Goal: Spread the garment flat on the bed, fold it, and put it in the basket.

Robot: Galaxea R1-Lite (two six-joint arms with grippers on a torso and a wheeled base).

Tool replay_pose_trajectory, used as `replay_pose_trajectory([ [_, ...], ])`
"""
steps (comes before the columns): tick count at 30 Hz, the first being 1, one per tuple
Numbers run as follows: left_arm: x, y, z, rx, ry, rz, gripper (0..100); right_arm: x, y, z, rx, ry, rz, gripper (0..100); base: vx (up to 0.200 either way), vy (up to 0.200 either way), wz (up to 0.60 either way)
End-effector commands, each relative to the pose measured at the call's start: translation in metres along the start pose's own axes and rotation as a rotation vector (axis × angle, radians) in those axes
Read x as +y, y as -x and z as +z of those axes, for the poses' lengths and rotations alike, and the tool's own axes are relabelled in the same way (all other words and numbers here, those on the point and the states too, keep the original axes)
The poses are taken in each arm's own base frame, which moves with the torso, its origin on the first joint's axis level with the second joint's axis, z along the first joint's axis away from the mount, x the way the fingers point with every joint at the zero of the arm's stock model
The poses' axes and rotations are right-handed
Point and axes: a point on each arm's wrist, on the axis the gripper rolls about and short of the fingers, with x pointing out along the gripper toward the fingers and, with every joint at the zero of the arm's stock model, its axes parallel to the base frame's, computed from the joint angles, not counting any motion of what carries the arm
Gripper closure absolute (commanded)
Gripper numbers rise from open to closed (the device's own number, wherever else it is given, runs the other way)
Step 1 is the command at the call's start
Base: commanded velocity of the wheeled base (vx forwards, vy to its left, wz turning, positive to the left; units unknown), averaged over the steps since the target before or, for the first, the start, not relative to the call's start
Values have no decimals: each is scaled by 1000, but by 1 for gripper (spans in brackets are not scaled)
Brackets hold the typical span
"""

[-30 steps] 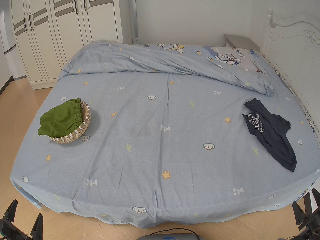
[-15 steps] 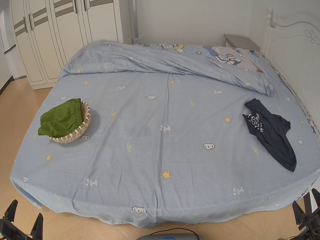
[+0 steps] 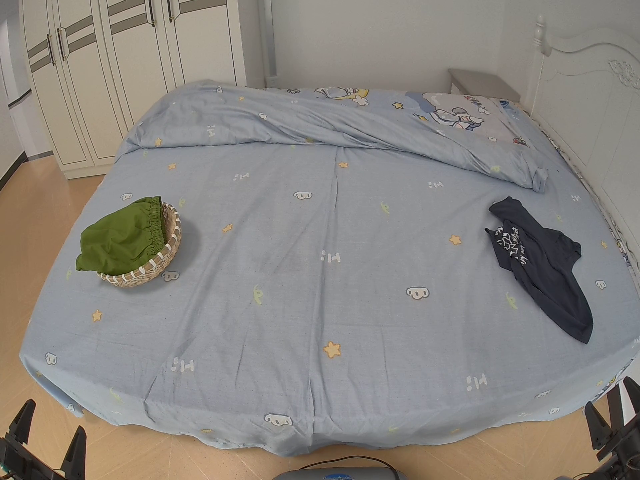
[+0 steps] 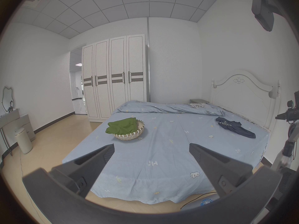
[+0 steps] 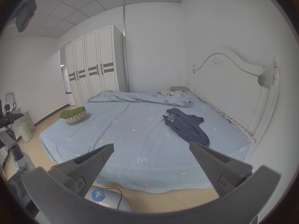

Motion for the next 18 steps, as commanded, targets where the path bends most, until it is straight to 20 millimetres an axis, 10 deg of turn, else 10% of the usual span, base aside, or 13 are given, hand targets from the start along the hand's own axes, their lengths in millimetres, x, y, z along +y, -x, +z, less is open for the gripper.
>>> replay_pose_trajectory([
  [1,0,-1,-5,9,0,0,0,0,0,-2,2,0,2,0,0,0,0],
  [18,0,-1,-5,9,0,0,0,0,0,-2,3,0,1,0,0,0,0],
])
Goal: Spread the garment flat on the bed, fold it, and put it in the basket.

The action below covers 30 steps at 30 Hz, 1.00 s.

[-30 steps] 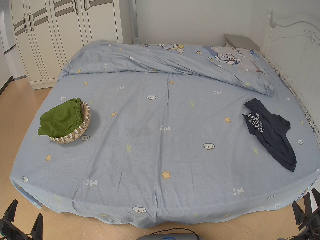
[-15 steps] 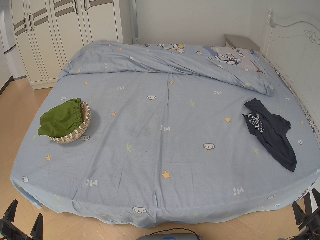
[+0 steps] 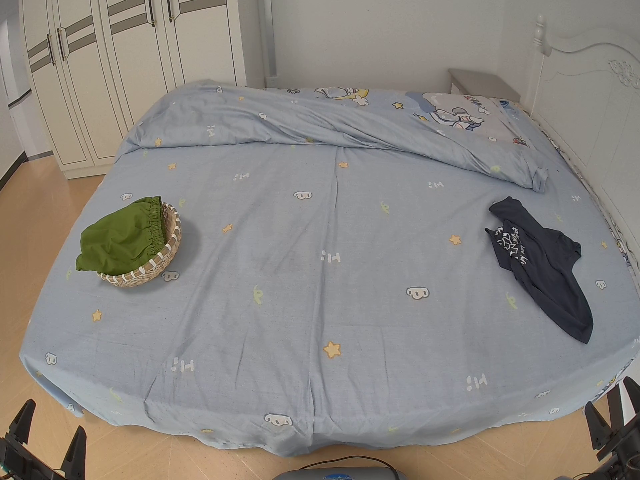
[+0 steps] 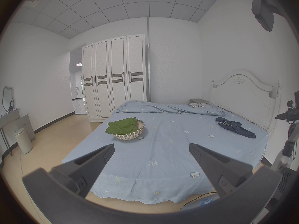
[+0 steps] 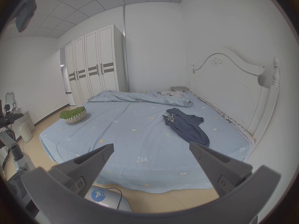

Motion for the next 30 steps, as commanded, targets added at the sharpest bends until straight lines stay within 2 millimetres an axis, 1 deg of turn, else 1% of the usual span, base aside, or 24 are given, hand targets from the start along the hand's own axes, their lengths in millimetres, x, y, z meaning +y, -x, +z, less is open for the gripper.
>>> replay_pose_trajectory([
  [1,0,-1,-5,9,0,0,0,0,0,-2,3,0,2,0,0,0,0],
  [30,0,-1,-5,9,0,0,0,0,0,-3,2,0,3,0,0,0,0],
])
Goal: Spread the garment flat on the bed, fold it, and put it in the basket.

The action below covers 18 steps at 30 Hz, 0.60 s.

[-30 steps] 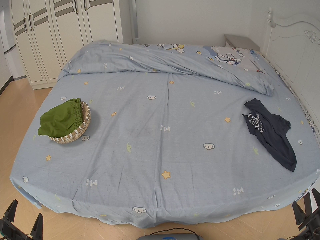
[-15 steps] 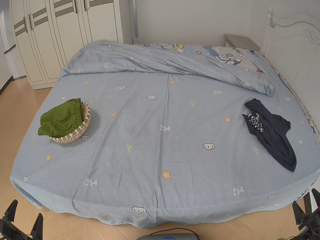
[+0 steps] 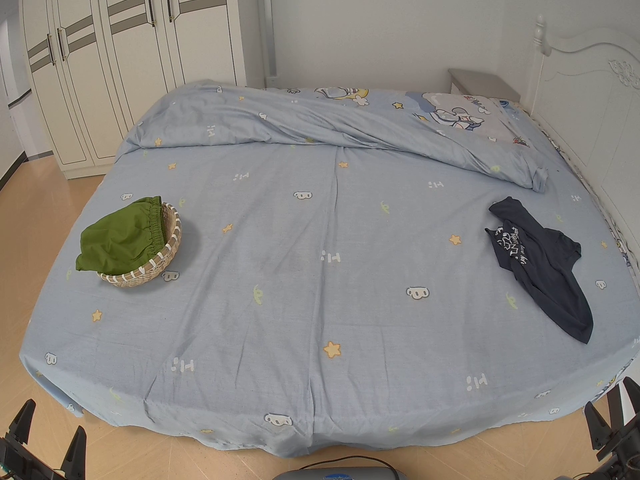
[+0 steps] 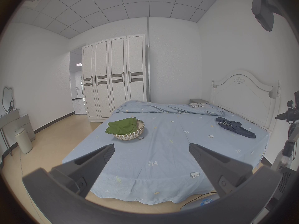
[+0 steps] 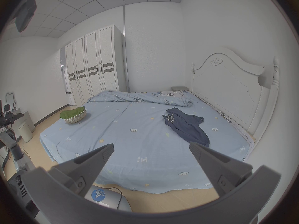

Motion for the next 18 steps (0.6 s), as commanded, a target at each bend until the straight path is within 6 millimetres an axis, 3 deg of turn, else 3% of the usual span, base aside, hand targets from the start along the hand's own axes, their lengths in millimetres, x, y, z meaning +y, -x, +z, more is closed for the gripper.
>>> replay_pose_trajectory([
  [1,0,-1,-5,9,0,1,0,0,0,-3,1,0,1,0,0,0,0],
  [18,0,-1,-5,9,0,1,0,0,0,-3,3,0,2,0,0,0,0],
])
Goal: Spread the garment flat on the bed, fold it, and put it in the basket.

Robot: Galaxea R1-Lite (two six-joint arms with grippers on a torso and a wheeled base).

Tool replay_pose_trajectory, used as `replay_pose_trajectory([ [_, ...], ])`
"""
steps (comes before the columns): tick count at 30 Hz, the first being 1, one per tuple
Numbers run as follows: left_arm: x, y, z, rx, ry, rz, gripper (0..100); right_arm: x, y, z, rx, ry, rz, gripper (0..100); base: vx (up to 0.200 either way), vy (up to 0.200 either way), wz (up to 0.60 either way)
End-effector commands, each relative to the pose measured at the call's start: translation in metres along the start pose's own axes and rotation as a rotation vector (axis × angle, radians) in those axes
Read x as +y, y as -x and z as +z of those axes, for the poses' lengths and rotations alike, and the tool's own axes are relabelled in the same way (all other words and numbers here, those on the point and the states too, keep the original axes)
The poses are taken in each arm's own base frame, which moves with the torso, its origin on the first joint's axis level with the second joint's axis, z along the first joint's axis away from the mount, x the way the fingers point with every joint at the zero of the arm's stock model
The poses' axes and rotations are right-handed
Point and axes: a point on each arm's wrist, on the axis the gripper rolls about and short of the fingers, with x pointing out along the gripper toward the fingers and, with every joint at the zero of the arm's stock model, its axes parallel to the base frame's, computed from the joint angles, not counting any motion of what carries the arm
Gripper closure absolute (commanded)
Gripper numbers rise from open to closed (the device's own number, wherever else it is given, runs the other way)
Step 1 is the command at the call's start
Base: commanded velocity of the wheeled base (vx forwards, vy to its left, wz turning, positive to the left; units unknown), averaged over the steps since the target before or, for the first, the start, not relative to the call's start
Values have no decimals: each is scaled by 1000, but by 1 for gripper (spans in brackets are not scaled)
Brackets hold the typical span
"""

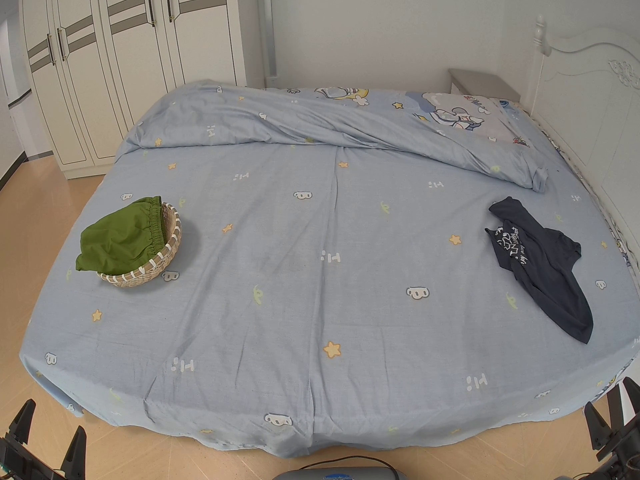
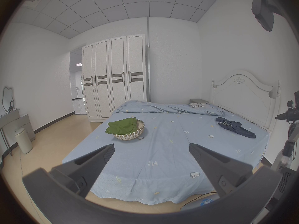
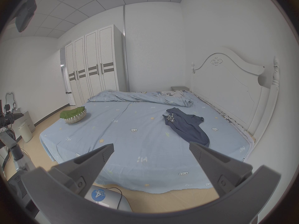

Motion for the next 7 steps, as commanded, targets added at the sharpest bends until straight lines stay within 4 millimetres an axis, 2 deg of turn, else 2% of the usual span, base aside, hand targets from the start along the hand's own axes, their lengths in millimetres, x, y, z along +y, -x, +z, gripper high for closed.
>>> replay_pose_trajectory([
  [1,0,-1,-5,9,0,0,0,0,0,-3,2,1,2,0,0,0,0],
  [7,0,-1,-5,9,0,0,0,0,0,-2,2,1,2,0,0,0,0],
])
